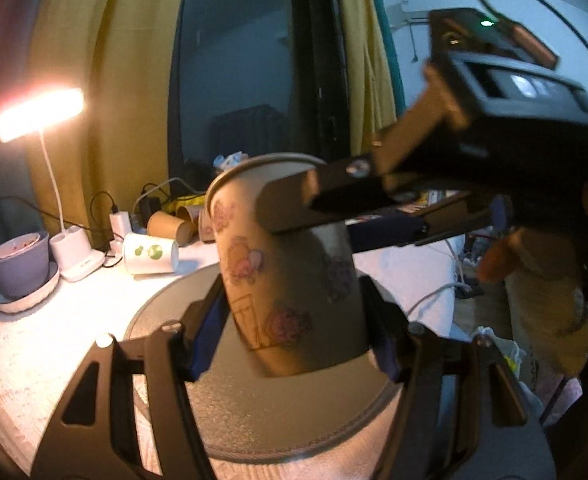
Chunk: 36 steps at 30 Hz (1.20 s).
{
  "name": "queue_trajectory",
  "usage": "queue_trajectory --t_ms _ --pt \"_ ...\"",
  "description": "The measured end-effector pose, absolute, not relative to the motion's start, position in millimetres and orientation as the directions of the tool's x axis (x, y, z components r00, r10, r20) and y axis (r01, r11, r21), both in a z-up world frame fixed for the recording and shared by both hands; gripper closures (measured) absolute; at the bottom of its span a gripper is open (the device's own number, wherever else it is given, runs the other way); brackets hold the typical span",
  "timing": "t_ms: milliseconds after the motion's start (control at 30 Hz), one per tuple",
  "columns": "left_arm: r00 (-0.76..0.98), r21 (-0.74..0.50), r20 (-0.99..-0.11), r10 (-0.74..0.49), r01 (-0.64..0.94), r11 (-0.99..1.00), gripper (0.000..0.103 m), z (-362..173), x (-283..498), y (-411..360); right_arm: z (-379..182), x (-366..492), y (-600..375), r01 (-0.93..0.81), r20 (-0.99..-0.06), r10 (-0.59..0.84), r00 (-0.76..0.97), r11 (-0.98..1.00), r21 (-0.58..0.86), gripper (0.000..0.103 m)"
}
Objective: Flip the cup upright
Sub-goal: 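Grasp the cup rim with the right gripper while the left gripper releases it, then carry the cup upright with the right gripper and lower it onto the mat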
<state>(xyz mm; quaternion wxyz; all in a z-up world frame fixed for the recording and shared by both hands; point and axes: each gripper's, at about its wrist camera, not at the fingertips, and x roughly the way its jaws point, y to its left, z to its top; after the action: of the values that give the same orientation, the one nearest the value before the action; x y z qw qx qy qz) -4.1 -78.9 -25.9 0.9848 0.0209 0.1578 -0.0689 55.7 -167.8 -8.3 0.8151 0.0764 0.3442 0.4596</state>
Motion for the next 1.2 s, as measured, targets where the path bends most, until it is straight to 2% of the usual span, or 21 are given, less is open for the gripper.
queue_trajectory --t_ms 400,567,667,867,1033,1200 --pt "0.939 0.043 -0.307 -0.153 0.175 0.984 0.038 -31 -8 -84 -19 67 -172 -0.677 -0.468 0.845 0.258 0.504 0.537 0.027" --pt "0.928 0.026 -0.347 -0.135 0.154 0.988 0.037 -34 -4 -82 -21 70 -170 -0.683 -0.469 0.846 0.256 0.501 0.531 0.034" --pt "0.915 0.017 -0.379 -0.139 0.157 0.987 0.023 -36 -1 -80 -20 73 -167 -0.687 -0.481 0.833 0.273 0.519 0.509 0.034" --pt "0.89 -0.036 -0.436 -0.135 0.132 0.991 0.021 -41 -1 -63 -11 80 -162 -0.694 -0.473 0.799 0.37 0.577 0.431 0.034" --pt "0.874 -0.08 -0.475 -0.107 0.078 0.994 0.021 -43 -1 -44 -5 85 -158 -0.694 -0.447 0.744 0.497 0.65 0.309 0.034" --pt "0.841 -0.238 -0.531 -0.103 -0.032 0.971 0.021 -49 9 -4 -15 93 -146 -0.677 -0.425 0.672 0.606 0.717 0.167 0.034"
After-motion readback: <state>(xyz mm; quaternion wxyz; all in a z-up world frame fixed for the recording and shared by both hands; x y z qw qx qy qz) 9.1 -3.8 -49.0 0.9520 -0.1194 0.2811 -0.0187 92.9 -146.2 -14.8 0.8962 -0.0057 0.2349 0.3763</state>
